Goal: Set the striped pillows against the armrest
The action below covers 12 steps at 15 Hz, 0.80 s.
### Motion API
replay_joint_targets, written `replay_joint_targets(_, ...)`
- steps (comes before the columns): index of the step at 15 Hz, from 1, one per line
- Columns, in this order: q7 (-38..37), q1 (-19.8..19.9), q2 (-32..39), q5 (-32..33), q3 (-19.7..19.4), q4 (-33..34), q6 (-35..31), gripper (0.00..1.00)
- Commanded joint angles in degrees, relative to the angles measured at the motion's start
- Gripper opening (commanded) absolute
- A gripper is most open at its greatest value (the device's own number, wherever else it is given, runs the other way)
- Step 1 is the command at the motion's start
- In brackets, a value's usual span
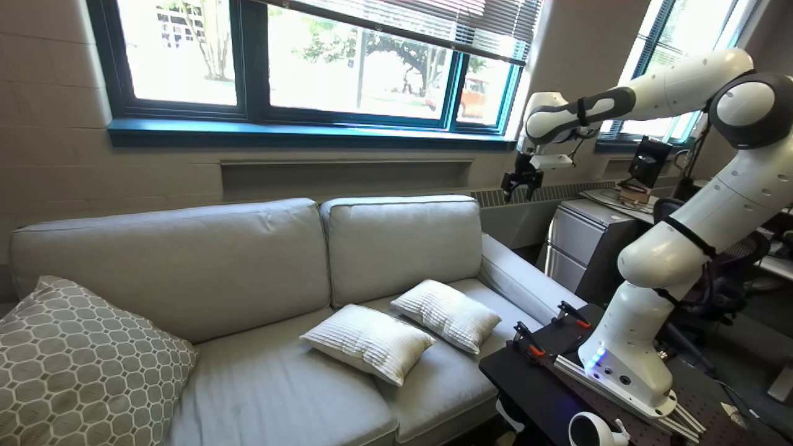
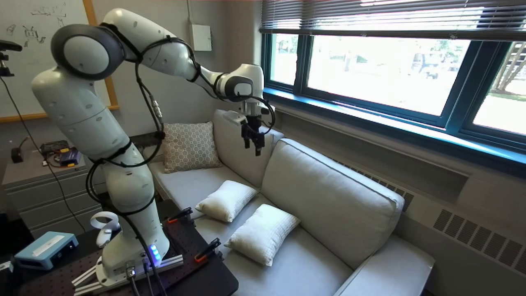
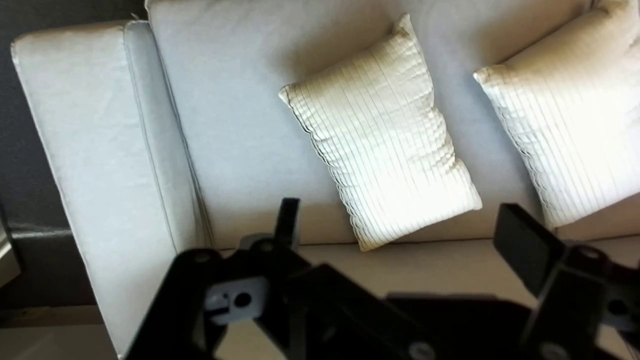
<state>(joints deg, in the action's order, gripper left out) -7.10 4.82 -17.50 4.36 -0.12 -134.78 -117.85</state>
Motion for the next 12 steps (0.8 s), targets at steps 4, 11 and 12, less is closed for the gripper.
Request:
replay_joint_targets(4, -0.3, -2.0, 22.1, -10.9, -0.7, 9.3, -9.2, 1.00)
replay_joint_targets(11, -0.6, -2.2, 34.0, -10.6, -0.9, 14.0, -9.4, 1.00)
replay_joint_targets(12, -0.6, -2.1, 35.0, -10.6, -0.9, 14.8, -9.2, 1.00)
